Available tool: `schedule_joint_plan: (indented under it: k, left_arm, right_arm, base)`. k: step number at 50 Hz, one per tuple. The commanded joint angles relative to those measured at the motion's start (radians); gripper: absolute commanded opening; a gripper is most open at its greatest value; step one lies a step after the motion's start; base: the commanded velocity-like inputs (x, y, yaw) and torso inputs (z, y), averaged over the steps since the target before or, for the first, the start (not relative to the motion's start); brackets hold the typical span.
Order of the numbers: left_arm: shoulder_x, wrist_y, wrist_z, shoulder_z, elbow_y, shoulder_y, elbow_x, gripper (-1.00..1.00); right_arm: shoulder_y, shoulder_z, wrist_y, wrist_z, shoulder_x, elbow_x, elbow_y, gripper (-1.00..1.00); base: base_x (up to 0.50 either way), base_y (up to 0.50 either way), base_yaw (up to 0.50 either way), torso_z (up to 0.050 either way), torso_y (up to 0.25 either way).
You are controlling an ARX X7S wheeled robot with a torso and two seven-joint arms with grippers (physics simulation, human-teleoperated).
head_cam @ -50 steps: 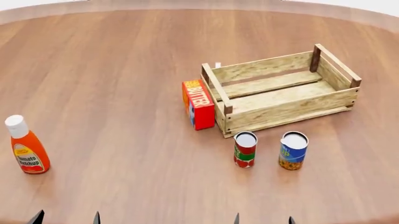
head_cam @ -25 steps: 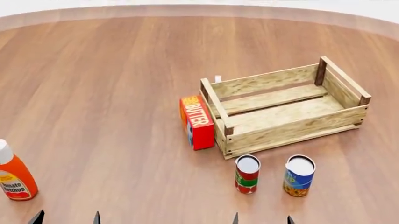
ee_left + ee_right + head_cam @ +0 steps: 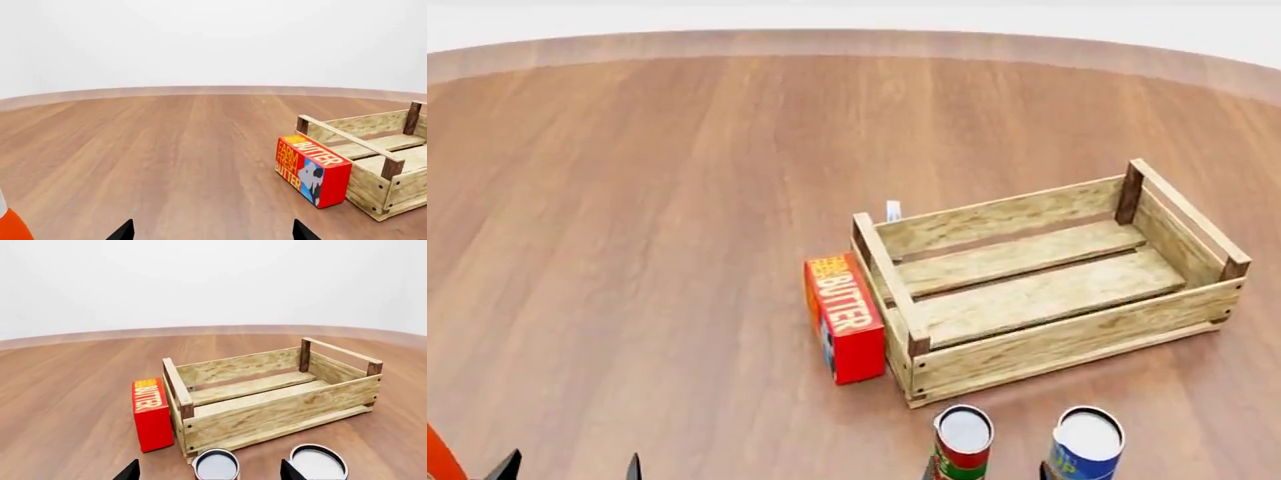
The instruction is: Pick up the tomato sauce, and put it in the wooden tray.
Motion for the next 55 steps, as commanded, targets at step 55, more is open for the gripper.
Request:
schedule_joint_plan:
  k: [55]
  left_arm:
    - [-0.038,0.014,-0.045,0.049,-0.014,-0.012,-0.041,1.00]
  right_arm:
    - [0.015,-0.048,-0.013,0.077,0.031,-0.001,0.016,1.00]
  base:
    - [0.35,0.00,0.00,0.000,0.000]
